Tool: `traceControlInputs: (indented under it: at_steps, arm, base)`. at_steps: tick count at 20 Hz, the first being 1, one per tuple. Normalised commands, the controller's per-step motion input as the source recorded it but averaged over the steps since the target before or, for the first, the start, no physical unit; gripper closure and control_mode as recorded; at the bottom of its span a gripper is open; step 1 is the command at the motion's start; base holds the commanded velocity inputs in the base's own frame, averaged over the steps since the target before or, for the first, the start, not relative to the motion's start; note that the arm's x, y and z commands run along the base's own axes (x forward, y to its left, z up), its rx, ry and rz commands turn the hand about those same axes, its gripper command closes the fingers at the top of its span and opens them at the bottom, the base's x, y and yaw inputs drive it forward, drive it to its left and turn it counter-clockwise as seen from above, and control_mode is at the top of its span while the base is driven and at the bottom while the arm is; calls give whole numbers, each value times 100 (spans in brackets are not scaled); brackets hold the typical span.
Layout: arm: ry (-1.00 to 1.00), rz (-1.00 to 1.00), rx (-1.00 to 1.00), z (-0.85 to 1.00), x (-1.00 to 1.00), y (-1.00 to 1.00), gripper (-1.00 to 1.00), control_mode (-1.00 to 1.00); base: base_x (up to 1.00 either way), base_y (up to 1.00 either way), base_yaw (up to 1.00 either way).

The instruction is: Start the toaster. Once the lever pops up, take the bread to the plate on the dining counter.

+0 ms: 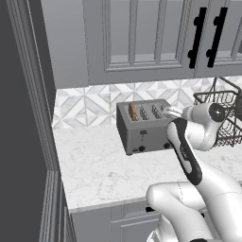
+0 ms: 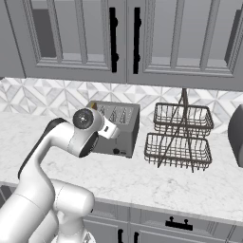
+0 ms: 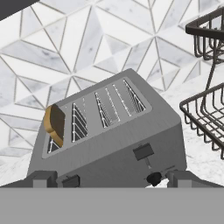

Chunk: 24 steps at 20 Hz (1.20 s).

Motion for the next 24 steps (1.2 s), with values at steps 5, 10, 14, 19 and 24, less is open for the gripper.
traceControlInputs:
  at_steps: [5,10,14,19,24]
  arm:
    - [0,0,0,0,0,0,-100,-100]
    - [0,0,0,0,0,0,-100,-100]
    - [0,0,0,0,0,0,-100,-100]
    - [0,0,0,0,0,0,-100,-100]
    - [0,0,0,0,0,0,-100,-100]
  base:
    - [0,0,0]
    - [0,0,0]
    - [0,0,0]
    - [0,0,0]
    - [0,0,0]
